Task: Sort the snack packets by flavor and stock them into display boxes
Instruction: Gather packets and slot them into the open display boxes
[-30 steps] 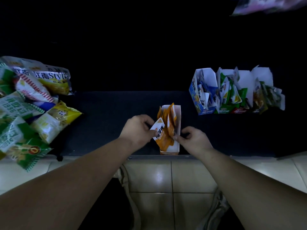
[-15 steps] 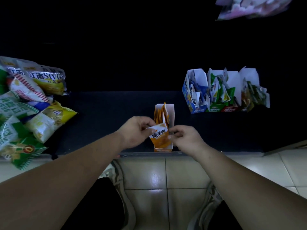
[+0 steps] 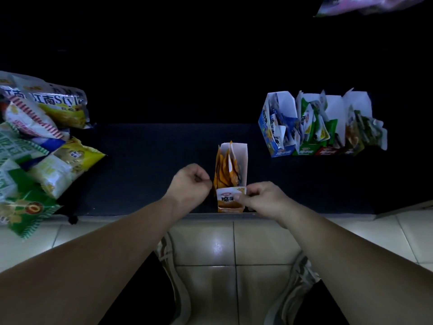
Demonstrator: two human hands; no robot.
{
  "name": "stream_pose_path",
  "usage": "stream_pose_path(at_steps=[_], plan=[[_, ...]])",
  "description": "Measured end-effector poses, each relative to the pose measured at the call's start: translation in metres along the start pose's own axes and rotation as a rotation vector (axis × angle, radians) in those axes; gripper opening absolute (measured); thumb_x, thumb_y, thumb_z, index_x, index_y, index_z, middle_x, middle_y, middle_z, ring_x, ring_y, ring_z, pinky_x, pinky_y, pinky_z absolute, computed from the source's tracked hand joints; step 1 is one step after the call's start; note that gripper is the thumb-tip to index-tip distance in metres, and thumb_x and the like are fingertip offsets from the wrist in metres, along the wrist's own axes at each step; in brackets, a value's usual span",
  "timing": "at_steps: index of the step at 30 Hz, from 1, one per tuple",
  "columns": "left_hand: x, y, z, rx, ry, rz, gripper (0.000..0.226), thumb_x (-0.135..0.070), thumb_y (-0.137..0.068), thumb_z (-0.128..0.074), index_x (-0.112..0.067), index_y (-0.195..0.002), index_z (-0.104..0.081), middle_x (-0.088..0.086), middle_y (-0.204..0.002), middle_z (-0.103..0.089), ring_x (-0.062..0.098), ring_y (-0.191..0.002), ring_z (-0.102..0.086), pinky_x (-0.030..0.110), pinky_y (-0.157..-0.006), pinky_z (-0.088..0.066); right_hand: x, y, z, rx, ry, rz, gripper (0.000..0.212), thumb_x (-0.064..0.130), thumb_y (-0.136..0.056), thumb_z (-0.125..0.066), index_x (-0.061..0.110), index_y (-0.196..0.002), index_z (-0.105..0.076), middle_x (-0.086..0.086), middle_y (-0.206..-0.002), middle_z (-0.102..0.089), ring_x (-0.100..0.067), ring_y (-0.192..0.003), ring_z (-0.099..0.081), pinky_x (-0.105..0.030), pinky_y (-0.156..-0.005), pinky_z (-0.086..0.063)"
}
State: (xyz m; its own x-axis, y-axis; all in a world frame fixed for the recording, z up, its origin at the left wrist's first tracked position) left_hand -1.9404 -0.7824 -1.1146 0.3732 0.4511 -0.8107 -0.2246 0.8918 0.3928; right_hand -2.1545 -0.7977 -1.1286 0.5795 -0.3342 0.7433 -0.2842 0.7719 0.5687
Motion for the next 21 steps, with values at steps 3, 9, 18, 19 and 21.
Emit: stream_pose_path(at_steps=[3,9,18,19,21], plan=[[0.003,0.000,-0.015,0.095,0.014,0.050,0.016,-0.032,-0.089,-0.078,-0.020,-0.092,-0.069,0.006,-0.088,-0.076,0.021,-0.085,-0.074,0.031,-0.064,-0.061,-0.007,0.003,-0.003,0.045,-0.006,-0.059,0.008,0.042,-0.092,-0.074,0.036,-0.097,-0.073,0.008,-0.102,-0.071,-0.009,-0.097,-0.065,-0.029,-0.079,-0.055],[-0.008,0.004,-0.009,-0.030,-0.079,-0.121,0.017,-0.033,-0.088,-0.077,-0.020,-0.082,-0.067,0.004,-0.074,-0.070,0.013,-0.065,-0.063,0.036,-0.061,-0.056,-0.006,0.007,0.005,0.072,-0.175,-0.132,0.039,0.059,-0.076,-0.082,0.035,-0.107,-0.078,0.004,-0.108,-0.075,-0.018,-0.105,-0.067,-0.041,-0.094,-0.059],[-0.015,0.025,-0.035,0.309,-0.508,-0.442,0.016,-0.030,-0.098,-0.067,-0.033,-0.110,-0.078,-0.022,-0.099,-0.048,0.002,-0.094,-0.054,0.021,-0.087,-0.046,0.013,-0.006,0.015,-0.121,-0.006,-0.109,0.044,0.061,-0.090,-0.065,0.019,-0.085,-0.081,0.000,-0.075,-0.068,-0.017,-0.074,-0.063,-0.035,-0.069,-0.053],[-0.016,0.024,-0.034,0.317,-0.498,-0.432,0.015,-0.029,-0.097,-0.069,-0.032,-0.108,-0.079,-0.022,-0.099,-0.049,0.002,-0.095,-0.054,0.019,-0.087,-0.046,0.021,-0.009,0.020,-0.203,0.000,-0.046,0.033,0.051,-0.093,-0.067,0.020,-0.088,-0.079,0.001,-0.078,-0.069,-0.016,-0.077,-0.064,-0.036,-0.070,-0.055],[-0.017,0.022,-0.032,0.303,-0.396,-0.389,0.014,-0.022,-0.092,-0.073,-0.029,-0.101,-0.081,-0.019,-0.098,-0.055,0.002,-0.089,-0.058,0.014,-0.081,-0.047,0.035,-0.018,0.026,-0.304,-0.039,0.043,0.014,0.040,-0.093,-0.072,0.026,-0.095,-0.073,0.007,-0.086,-0.068,-0.014,-0.084,-0.064,-0.034,-0.074,-0.055]])
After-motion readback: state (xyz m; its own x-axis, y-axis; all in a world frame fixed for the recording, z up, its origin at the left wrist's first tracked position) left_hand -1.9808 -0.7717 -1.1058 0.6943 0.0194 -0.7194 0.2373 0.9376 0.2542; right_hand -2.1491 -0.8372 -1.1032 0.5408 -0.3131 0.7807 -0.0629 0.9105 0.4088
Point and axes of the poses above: each hand's wrist, its own y-axis away from the middle knuckle, its own z-axis out of the back of the hand, x = y × z, the point moved 7 cm from there along -y, towards the middle knuckle
